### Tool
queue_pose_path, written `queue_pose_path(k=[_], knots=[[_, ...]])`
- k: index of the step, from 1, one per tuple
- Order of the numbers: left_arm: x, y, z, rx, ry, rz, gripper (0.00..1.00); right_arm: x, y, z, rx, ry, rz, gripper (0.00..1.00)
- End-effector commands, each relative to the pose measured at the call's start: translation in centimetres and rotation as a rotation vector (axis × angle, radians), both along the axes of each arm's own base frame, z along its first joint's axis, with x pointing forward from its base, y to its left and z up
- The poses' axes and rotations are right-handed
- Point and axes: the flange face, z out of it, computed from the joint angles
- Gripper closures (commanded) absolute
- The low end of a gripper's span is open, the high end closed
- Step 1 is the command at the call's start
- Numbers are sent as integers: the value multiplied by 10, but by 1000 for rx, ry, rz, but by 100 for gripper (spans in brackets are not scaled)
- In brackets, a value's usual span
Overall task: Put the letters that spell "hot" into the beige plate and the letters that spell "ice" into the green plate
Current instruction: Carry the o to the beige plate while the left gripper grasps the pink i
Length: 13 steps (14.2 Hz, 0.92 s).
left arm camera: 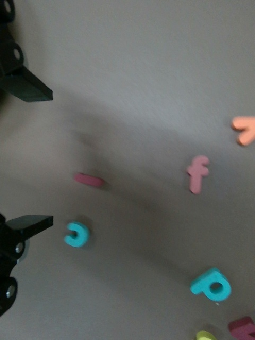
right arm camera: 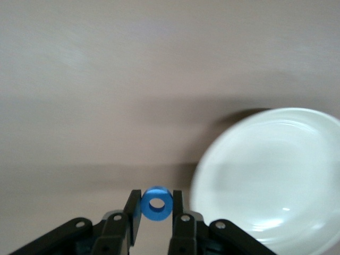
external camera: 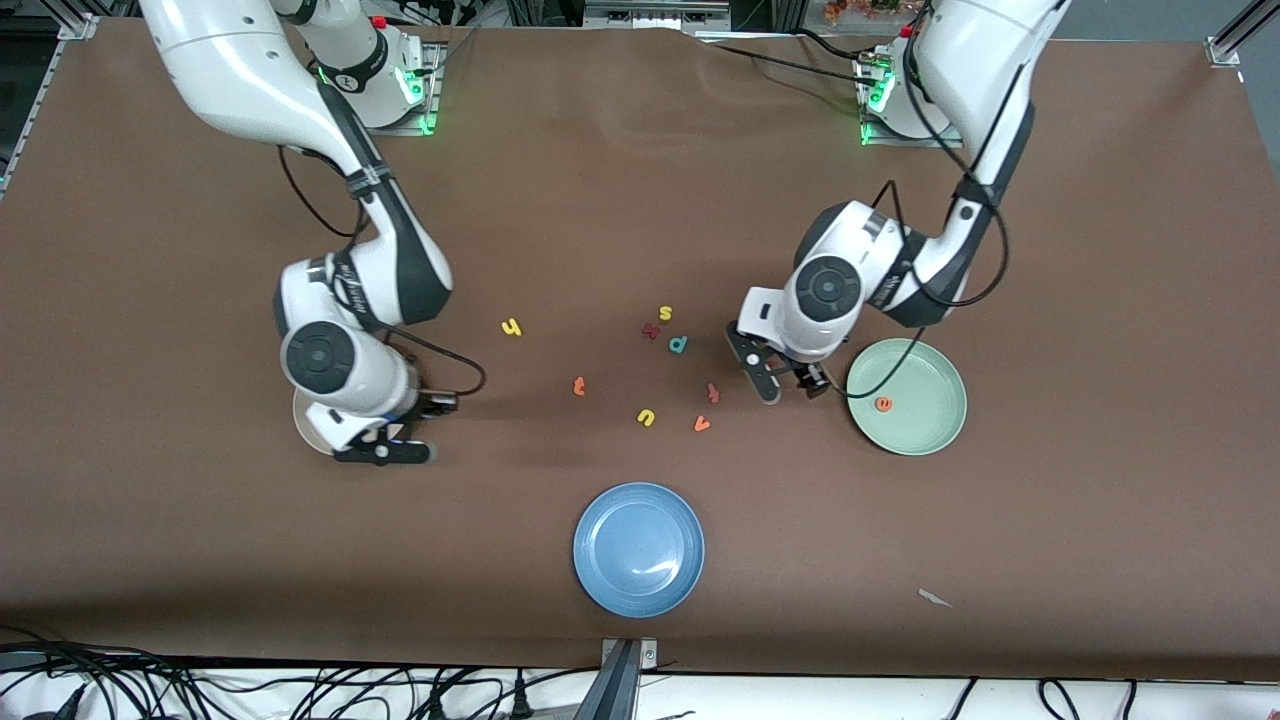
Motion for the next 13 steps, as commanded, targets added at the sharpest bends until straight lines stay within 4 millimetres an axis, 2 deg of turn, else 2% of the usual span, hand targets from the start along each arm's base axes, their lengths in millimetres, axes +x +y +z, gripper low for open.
queue_pose_path(k=[1,4,6,7,8,9,11,13], knots=[[-1,-20,-17,7,-37,-55,30,-33,-48,-2,25,1,65,90],[0,-17,-19,70,-76,-136,32,-50,-98,-23,82,-11,118,90],[-2,-18,-24,73,-71,-141,32,-57,-115,-35,78,-20,124,88],[-3,-18,-28,72,-69,-142,32,-58,-116,-36,78,-23,122,62],[-6,-20,-31,63,-76,-148,31,-57,-116,-35,80,-25,106,3],[-9,-19,-35,63,-73,-151,32,-57,-115,-33,103,-22,78,0],[-10,-20,-43,57,-71,-148,33,-58,-99,-23,156,-30,42,0],[-9,-14,-49,64,-59,-147,57,-63,-66,-20,178,-26,49,0]])
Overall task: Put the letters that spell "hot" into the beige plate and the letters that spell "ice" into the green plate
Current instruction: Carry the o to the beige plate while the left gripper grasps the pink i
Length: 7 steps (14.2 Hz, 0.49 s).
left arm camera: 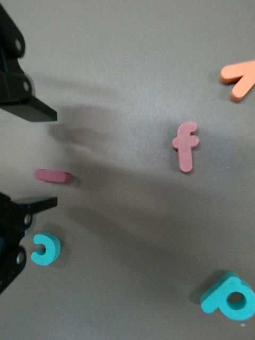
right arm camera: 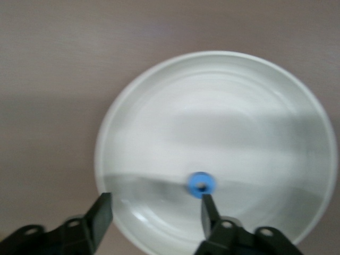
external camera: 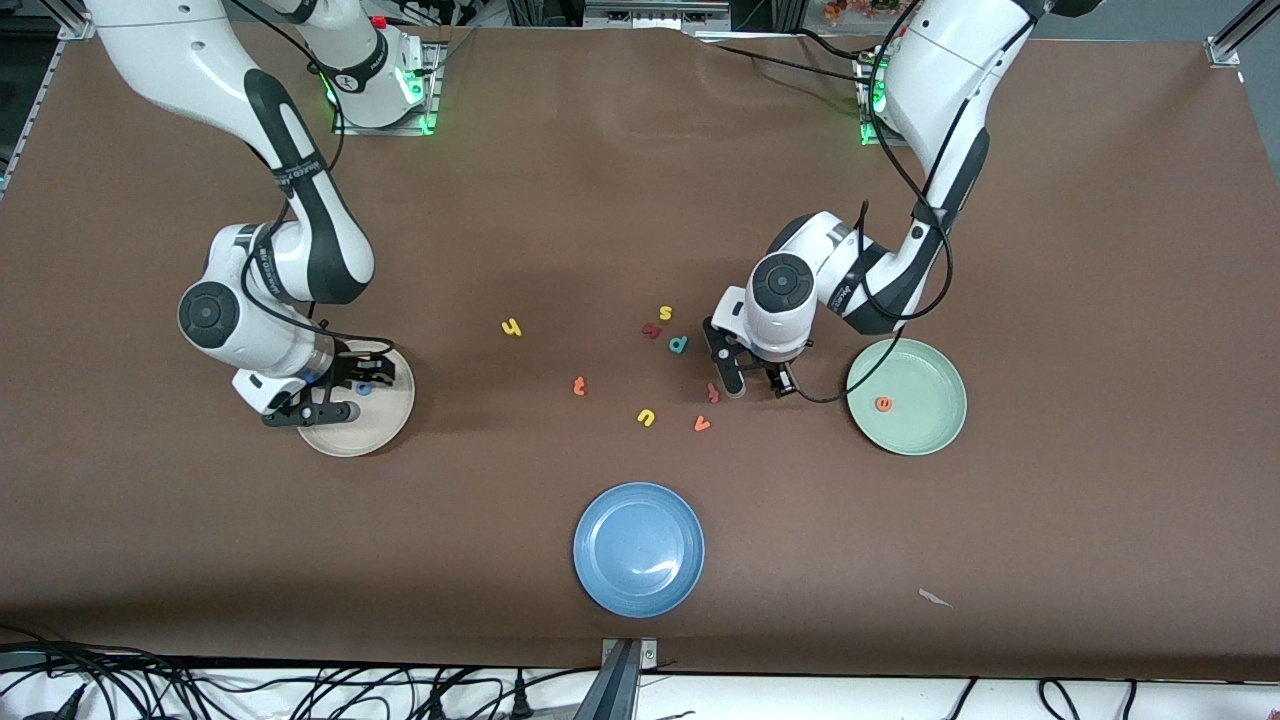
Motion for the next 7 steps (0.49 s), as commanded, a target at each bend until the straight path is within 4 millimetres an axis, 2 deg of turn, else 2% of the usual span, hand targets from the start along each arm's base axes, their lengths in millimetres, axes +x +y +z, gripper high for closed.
queue_pose_path(k=[1,4,7], knots=[[2,2,-6,14,-14,-19,76,-16,39,12,41,6,-1,0],[4,2,-8,11,-14,-15,100,-28,85,11,63,18,-16,0],[8,5,1,10,-20,-22,100,-48,121,11,78,15,-8,0]])
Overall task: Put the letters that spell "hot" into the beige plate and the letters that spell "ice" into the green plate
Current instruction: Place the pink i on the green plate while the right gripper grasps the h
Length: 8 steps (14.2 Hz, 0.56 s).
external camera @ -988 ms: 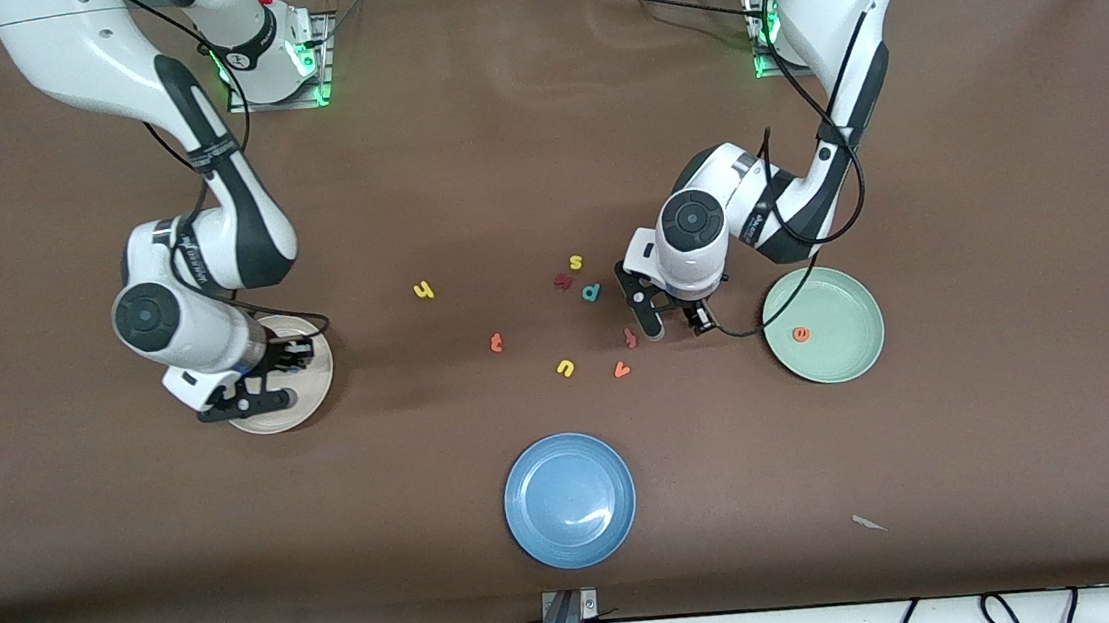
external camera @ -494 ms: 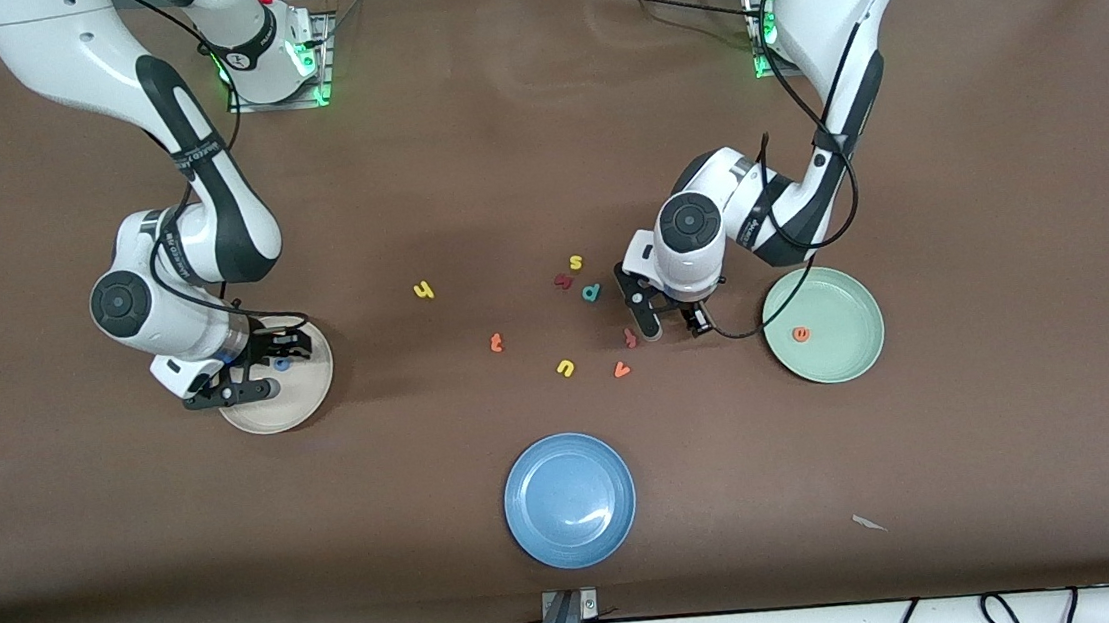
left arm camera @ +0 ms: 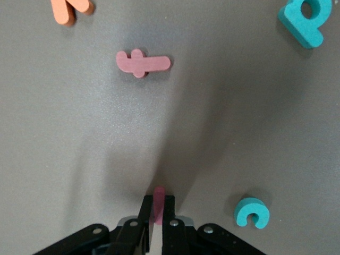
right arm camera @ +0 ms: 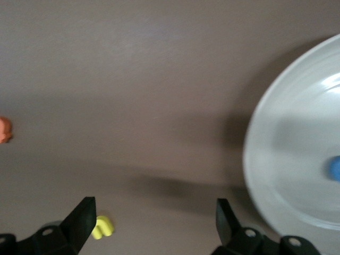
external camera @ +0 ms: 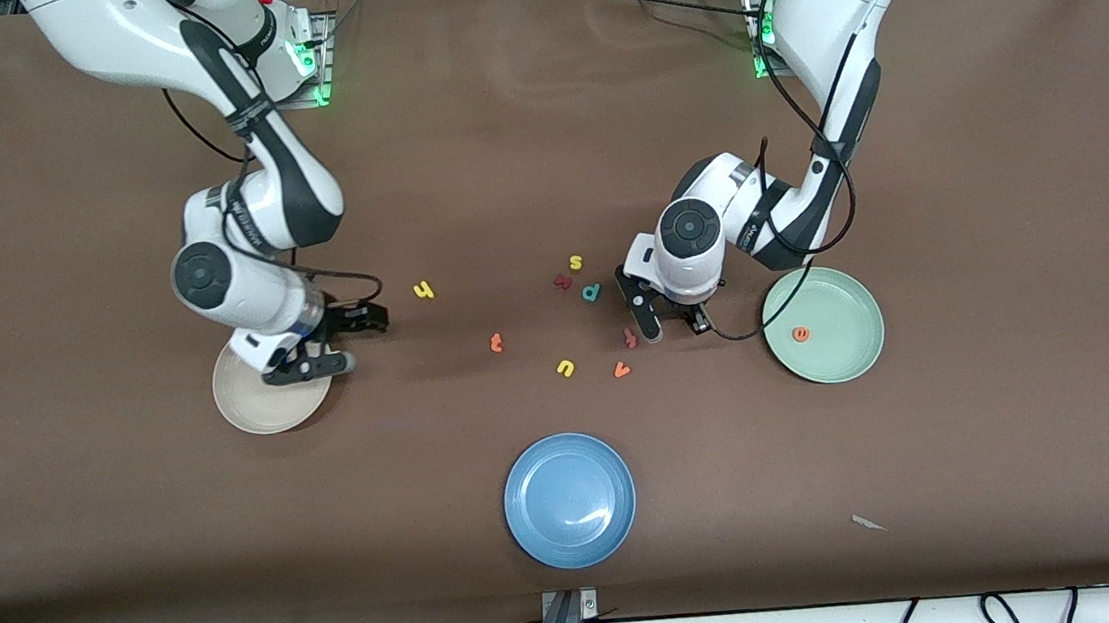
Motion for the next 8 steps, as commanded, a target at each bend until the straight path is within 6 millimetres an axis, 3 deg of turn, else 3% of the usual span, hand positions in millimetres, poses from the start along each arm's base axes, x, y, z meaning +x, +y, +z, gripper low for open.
queue_pose_path(k=[1,5,8], knots=[[11,6,19,8,-35,-26,100,-29,22,1,21,-32,-22,0],[34,51,73,44,-23,60,100,-65,64,-14,24,-73,16,0],[57,114,82,59,-6,142,100,-85,91,-23,7,-84,100,0]])
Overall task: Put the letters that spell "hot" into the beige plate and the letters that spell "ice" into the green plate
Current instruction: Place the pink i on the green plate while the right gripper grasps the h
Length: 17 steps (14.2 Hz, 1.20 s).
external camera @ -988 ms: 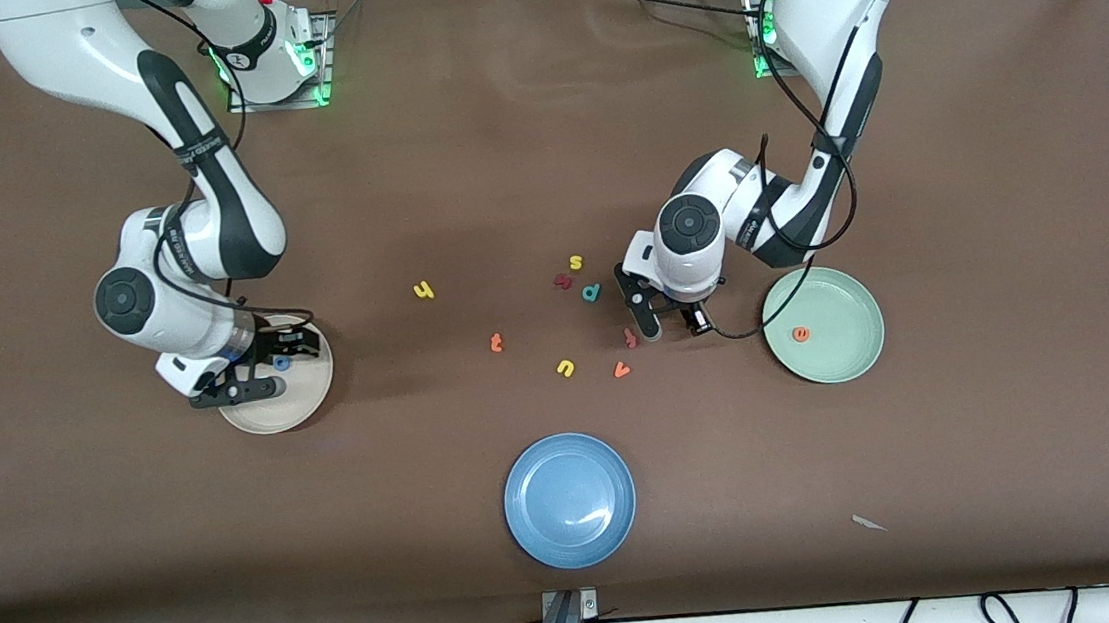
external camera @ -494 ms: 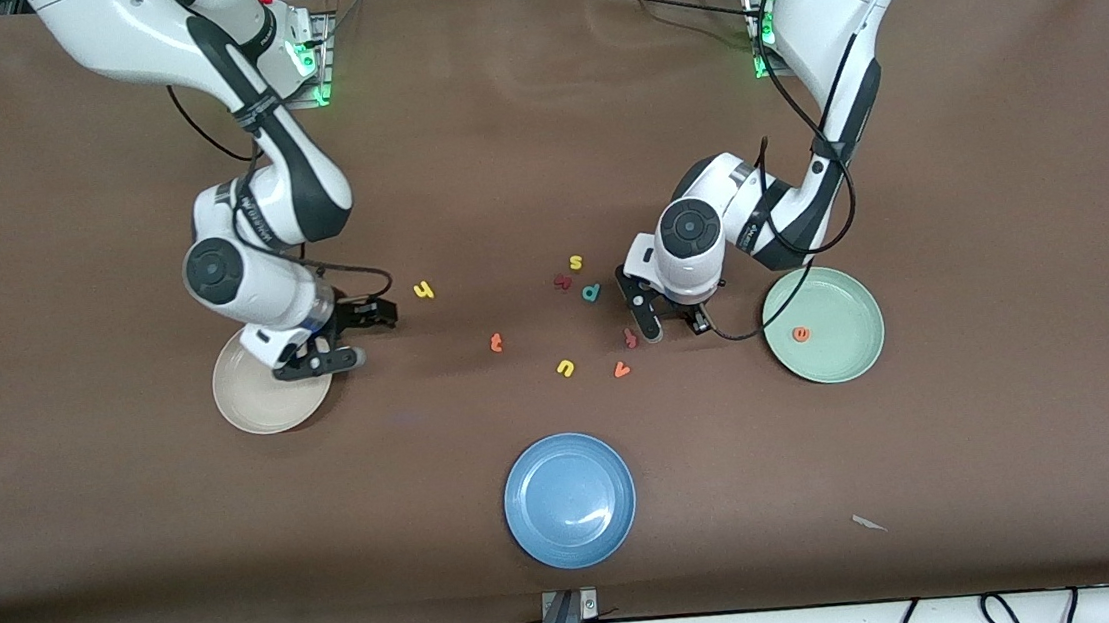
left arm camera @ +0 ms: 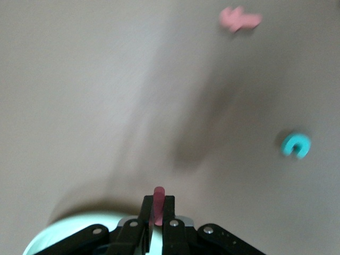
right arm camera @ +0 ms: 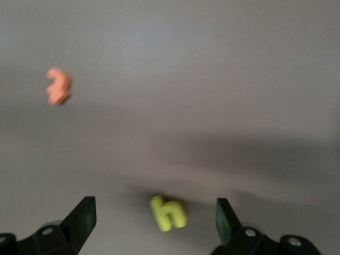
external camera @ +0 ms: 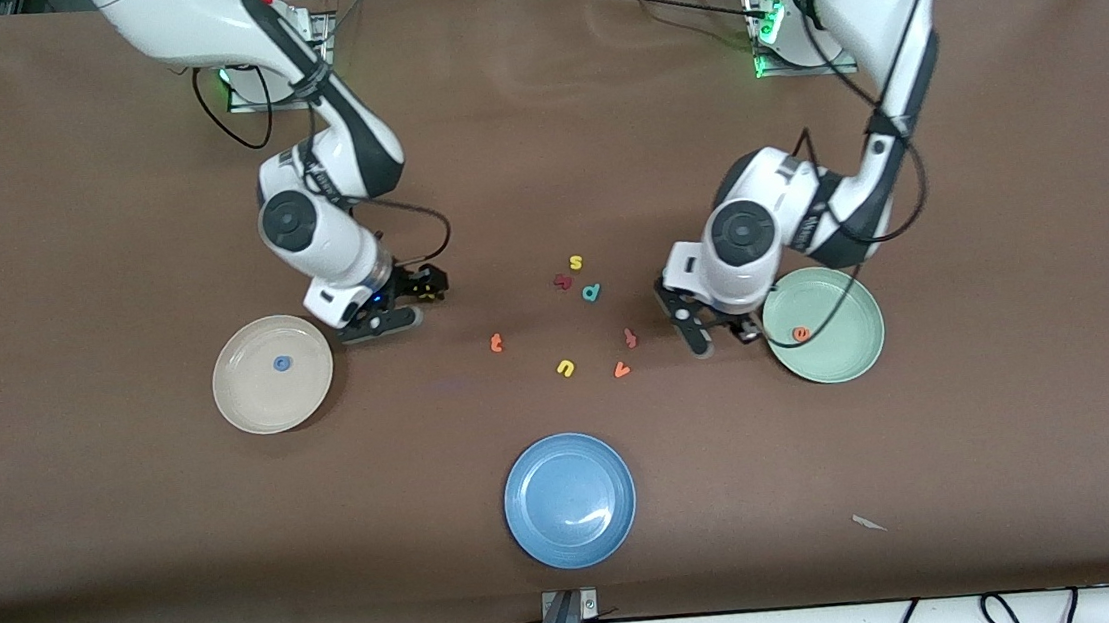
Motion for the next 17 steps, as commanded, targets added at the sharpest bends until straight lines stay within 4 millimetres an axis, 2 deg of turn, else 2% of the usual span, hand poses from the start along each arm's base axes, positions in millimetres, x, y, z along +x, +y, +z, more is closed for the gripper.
queue_pose_path(k=[1,4,5,6,7,8,9,11,12,13,17], knots=[[16,55,8,15,10,20,100,-19,7,3,-45,-36,81,0],[26,106,-8,16,45,64,100,-20,2,-4,-91,-50,143,0],[25,111,-13,18,56,70,100,-19,-3,-8,-112,-53,160,0],[20,113,-21,21,74,73,90,-17,-7,-15,-128,-54,173,0],[18,114,-22,22,77,74,64,-17,-6,-19,-130,-50,173,0],[17,115,-18,25,75,71,25,-18,-6,-22,-130,-50,174,0],[17,114,-9,23,63,66,0,-18,-5,-28,-127,-51,175,2],[11,90,5,20,81,47,0,-19,-4,-31,-122,-57,174,6],[9,81,14,12,86,58,0,-18,-4,-31,-123,-57,175,11],[3,63,20,-24,92,97,0,-18,-4,-31,-124,-58,177,18],[-25,-1,19,-66,113,272,0,-18,-4,-32,-122,-60,176,41]])
